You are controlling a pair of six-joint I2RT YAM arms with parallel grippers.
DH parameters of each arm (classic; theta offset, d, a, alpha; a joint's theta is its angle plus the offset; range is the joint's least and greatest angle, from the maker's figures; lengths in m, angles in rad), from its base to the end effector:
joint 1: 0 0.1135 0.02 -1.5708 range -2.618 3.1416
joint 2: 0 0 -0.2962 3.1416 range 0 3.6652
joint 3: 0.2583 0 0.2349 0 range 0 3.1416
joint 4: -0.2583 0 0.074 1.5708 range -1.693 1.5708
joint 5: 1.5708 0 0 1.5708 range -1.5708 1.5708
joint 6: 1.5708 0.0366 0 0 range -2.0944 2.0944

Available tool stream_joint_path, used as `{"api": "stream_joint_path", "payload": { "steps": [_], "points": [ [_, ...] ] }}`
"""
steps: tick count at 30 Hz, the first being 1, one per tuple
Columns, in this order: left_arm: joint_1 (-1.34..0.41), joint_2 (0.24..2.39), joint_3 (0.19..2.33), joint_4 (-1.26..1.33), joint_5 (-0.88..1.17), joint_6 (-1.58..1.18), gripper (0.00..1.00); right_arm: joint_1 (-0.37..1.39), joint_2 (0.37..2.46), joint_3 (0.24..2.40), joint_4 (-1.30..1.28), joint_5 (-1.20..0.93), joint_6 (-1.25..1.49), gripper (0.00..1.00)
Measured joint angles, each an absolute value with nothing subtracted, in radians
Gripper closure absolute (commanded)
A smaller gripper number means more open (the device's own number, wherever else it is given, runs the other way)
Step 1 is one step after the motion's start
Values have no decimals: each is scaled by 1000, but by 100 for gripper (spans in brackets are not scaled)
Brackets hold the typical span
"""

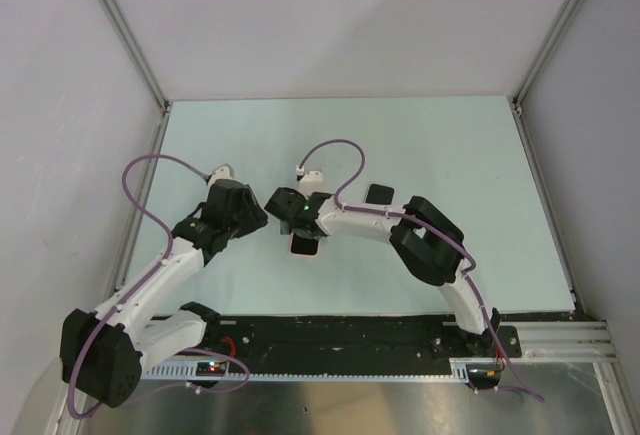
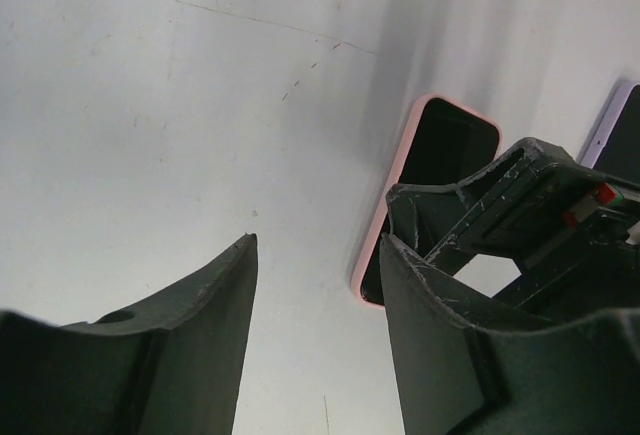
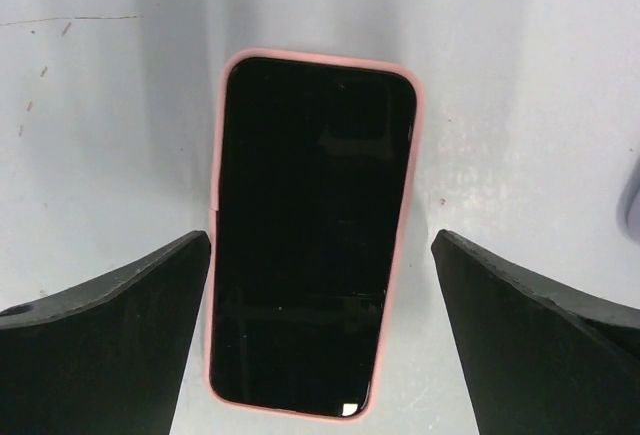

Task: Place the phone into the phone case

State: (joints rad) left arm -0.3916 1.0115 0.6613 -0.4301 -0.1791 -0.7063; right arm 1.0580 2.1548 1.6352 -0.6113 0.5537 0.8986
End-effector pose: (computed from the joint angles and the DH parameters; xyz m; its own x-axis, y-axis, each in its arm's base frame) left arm 0.1642 -0.0607 0.2656 -0.6625 -0.4174 -0.6220 -0.2253 0.9030 -0.3659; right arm 0.2400 0.3870 0.2048 -0.7704 -0.0117 -0.6375 -0.0458 0.9983 0.0369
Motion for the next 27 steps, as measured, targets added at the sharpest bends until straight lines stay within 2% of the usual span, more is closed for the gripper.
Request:
{"api": "stream_joint_path", "payload": {
  "steps": [13, 15, 17, 20, 22, 27],
  "points": [
    [-390, 1011, 657, -430, -173, -706, 43, 1067, 2165, 1635, -635, 554, 917, 1],
    [-390, 1011, 654, -430, -172, -706, 43, 1066, 2179, 1635, -633, 540, 917, 6],
    [-390, 1011, 651, -430, -172, -706, 43, 1065, 2183, 1637, -629, 542, 914, 16],
    [-390, 1011, 650, -430, -172, -706, 43, 1060, 2182, 1631, -625, 540, 910, 43],
    [-390, 1011, 650, -430, -172, -706, 43, 1051, 2168, 1612, -609, 531, 913, 53],
    [-389, 1011, 650, -430, -171, -706, 43, 1008, 2128, 1547, -549, 506, 884, 57]
  ]
}}
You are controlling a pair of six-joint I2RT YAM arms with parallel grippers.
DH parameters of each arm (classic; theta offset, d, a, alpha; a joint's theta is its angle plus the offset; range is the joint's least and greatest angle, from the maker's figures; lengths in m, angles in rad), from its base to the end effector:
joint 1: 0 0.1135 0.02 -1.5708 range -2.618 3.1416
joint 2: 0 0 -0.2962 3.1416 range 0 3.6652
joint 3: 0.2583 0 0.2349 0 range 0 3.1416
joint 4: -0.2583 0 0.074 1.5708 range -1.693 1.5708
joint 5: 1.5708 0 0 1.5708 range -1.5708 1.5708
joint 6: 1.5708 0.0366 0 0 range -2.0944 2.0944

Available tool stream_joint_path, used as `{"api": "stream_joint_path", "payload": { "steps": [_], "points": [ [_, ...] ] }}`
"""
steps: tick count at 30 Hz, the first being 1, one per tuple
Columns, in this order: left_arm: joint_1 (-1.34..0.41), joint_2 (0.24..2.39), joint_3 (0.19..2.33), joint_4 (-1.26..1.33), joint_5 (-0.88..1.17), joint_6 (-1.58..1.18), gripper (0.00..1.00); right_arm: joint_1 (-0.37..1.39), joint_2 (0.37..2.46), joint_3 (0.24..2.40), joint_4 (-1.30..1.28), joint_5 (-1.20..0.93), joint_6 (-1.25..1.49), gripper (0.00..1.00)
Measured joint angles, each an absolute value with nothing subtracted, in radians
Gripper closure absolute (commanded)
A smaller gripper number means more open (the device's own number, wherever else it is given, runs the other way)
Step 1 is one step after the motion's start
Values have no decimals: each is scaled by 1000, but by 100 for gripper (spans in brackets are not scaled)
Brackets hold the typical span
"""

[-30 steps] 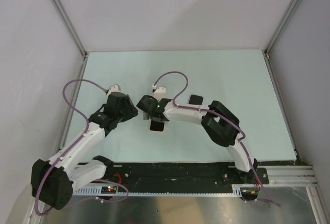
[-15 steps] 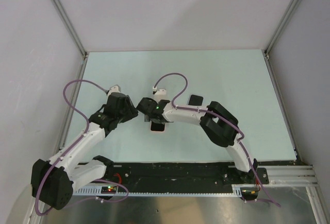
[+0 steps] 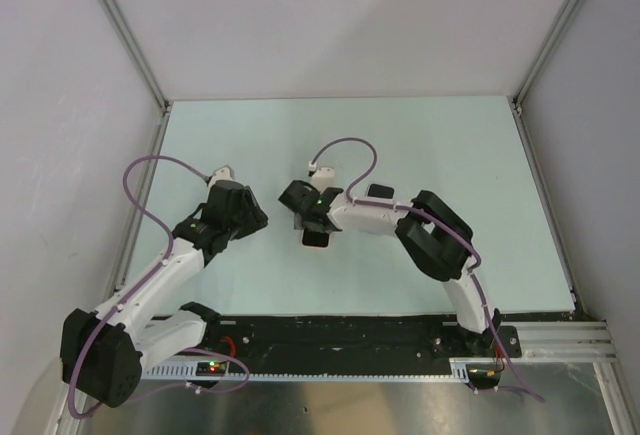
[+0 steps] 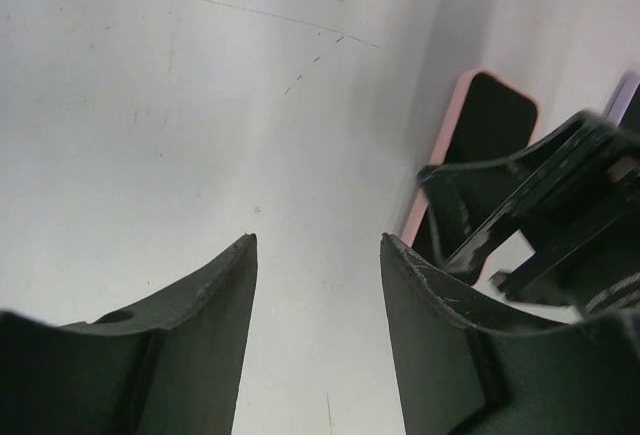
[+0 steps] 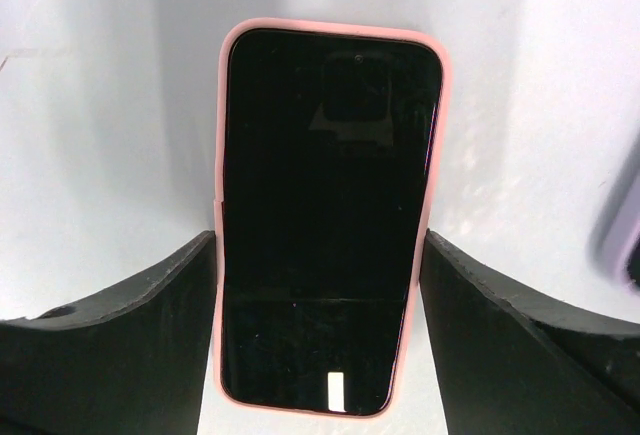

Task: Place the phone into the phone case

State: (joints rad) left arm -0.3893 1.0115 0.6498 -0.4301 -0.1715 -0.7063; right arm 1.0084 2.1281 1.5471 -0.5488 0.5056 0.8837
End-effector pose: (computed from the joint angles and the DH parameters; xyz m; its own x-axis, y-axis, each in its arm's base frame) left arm 0.1632 -0.0602 0.2620 -0.6716 -0.4157 -0.6133 -0.2272 0.9034 -0.3636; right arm 0.2521 0.3667 0.1945 -0.7928 0.0106 -0.6094 -0.0267 0.9983 0.0522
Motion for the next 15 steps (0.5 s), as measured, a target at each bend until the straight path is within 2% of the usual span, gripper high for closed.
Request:
{"api": "stream_joint_path", "payload": {
  "steps": [10, 14, 15],
  "points": [
    [-389, 1011, 650, -430, -171, -707, 42, 793, 2118, 1512, -457, 476, 727, 52],
    [-389, 1011, 650, -430, -169, -707, 42, 770, 2118, 1511, -448, 465, 705, 14],
    [-389, 1011, 650, -430, -168, -707, 41, 770, 2118, 1511, -448, 465, 701, 9]
  ]
}}
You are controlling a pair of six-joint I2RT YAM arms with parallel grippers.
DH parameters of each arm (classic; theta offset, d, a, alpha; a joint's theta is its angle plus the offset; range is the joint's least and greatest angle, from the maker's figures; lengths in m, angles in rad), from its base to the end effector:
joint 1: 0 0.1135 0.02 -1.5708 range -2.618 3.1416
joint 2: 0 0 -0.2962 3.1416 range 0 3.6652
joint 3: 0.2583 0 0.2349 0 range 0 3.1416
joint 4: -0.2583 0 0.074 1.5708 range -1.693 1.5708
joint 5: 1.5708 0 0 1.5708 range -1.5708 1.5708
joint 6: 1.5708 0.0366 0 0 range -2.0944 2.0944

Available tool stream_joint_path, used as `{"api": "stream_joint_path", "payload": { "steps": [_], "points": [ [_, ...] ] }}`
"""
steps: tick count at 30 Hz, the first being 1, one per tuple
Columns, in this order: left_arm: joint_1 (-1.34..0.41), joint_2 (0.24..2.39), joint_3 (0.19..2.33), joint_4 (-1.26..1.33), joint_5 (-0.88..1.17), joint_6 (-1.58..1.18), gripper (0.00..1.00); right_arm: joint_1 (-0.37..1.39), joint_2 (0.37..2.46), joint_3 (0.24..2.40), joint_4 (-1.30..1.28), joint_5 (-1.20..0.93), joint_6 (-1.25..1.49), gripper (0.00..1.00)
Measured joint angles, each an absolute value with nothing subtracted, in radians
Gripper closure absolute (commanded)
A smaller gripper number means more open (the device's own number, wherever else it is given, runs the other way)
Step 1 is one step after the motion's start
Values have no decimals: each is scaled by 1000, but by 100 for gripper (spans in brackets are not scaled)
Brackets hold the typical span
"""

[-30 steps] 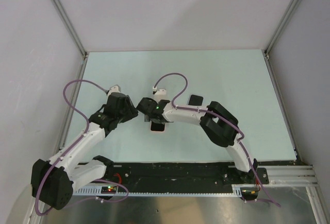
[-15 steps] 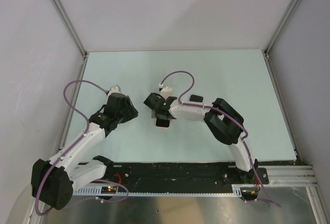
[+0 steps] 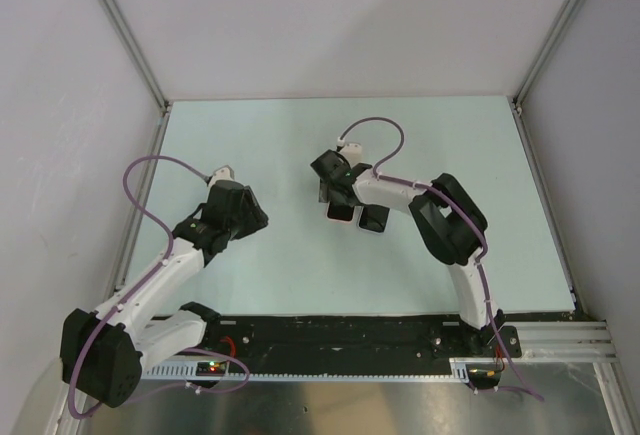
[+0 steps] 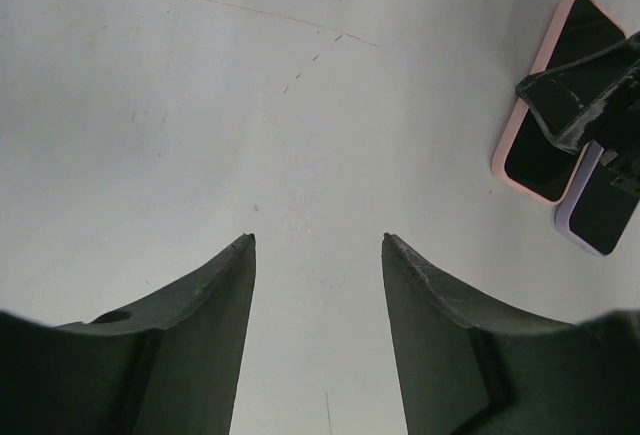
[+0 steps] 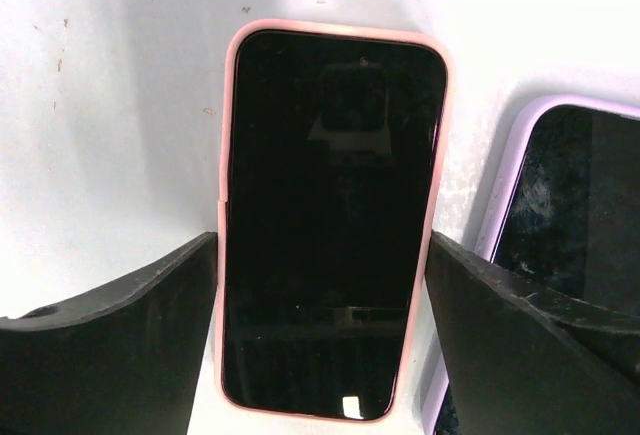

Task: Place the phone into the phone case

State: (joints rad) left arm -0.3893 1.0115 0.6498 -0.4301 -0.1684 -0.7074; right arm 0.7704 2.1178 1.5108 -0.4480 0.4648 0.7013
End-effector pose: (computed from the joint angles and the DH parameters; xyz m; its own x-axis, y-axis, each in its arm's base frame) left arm 0.1631 -0.0603 0.2620 -0.6728 -0.4165 -0.6115 -0.2262 0.9027 -0.3659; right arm 0.3325 0.2998 0.1934 -0.7762 0.0504 -0.6284 0.0484 0.9986 0.0203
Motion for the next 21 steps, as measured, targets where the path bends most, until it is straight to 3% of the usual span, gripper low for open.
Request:
{"api": "stream_joint_path", "payload": {
  "steps": [3, 9, 14, 21],
  "points": [
    [-389, 1011, 650, -430, -168, -707, 35, 771, 2115, 1508, -443, 461, 691, 2],
    [-389, 1000, 650, -430, -151, -698, 3, 771, 2068, 1480, -473, 420, 680, 1],
    [-391, 969, 653, -430, -130, -671, 0, 771, 1933, 1438, -491, 390, 672, 1],
    [-400, 831, 670, -430, -128, -630, 0, 785, 1552, 1280, -439, 358, 635, 0]
  ]
}}
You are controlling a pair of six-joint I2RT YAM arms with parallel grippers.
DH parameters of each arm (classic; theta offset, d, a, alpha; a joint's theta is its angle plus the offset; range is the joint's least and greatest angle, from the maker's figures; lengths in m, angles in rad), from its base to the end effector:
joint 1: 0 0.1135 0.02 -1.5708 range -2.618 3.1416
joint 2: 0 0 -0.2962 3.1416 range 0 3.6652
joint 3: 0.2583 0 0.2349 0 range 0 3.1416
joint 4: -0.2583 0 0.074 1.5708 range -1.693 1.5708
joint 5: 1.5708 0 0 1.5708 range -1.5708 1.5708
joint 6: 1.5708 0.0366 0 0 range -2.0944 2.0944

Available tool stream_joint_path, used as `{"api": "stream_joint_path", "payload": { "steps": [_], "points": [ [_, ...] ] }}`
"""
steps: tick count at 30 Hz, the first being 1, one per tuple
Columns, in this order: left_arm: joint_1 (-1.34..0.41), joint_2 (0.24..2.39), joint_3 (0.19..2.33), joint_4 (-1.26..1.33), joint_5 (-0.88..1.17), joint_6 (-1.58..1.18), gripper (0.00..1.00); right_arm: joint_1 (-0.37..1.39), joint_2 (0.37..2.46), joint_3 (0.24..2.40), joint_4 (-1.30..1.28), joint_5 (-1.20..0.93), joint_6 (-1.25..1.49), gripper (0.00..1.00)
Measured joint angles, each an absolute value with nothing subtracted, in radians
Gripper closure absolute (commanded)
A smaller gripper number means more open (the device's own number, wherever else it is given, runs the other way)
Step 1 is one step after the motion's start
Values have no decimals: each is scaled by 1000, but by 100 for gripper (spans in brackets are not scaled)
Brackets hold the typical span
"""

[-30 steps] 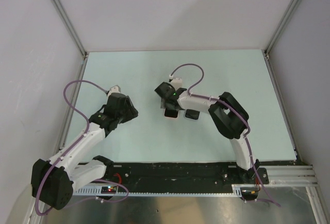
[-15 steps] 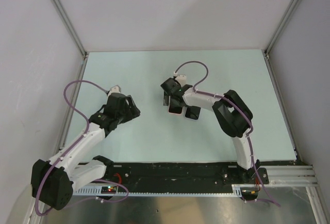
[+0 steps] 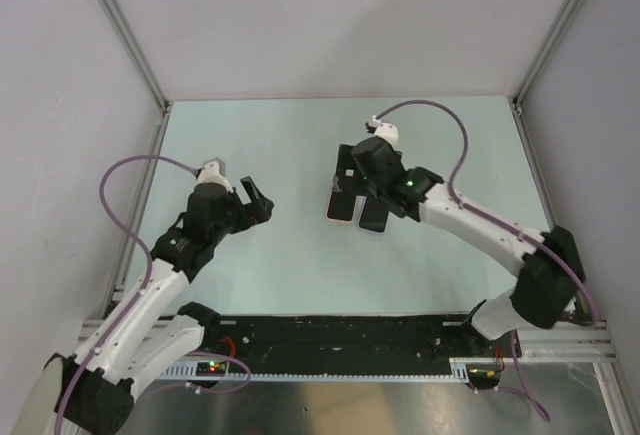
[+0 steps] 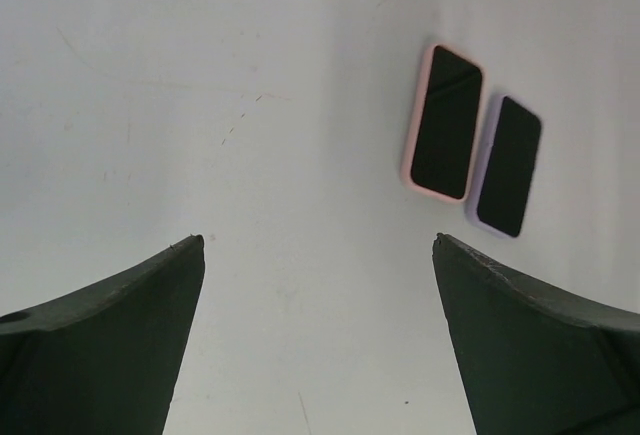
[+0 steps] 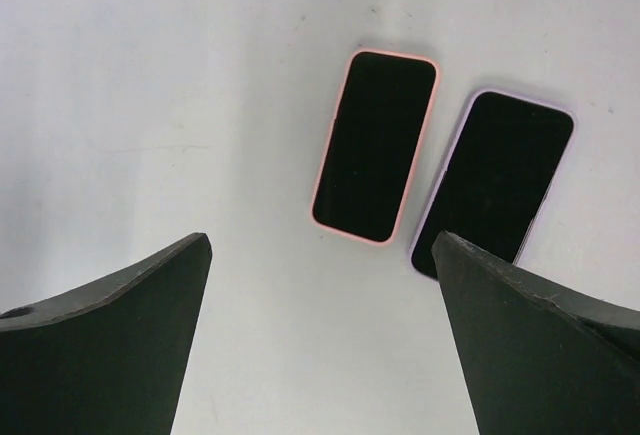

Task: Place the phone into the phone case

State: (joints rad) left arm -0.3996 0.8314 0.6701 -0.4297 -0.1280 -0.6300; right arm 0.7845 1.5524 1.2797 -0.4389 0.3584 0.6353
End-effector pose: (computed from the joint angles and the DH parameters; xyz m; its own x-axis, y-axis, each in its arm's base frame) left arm 0.1361 -0.0524 0.2936 -0.5846 -0.3874 -0.7129 -0.0695 0.8993 -0.4317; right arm 0.2436 0.2251 0.3356 -0.6530 0.1333 -0.7455 -0.1069 0.9583 0.2650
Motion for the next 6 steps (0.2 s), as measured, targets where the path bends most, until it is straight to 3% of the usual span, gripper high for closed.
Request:
{"api": "stream_joint_path", "payload": {
  "steps": [6],
  "points": [
    [-400, 769, 706, -429, -127, -619, 0, 793, 1427, 1184, -409, 345, 619, 1]
  ]
}}
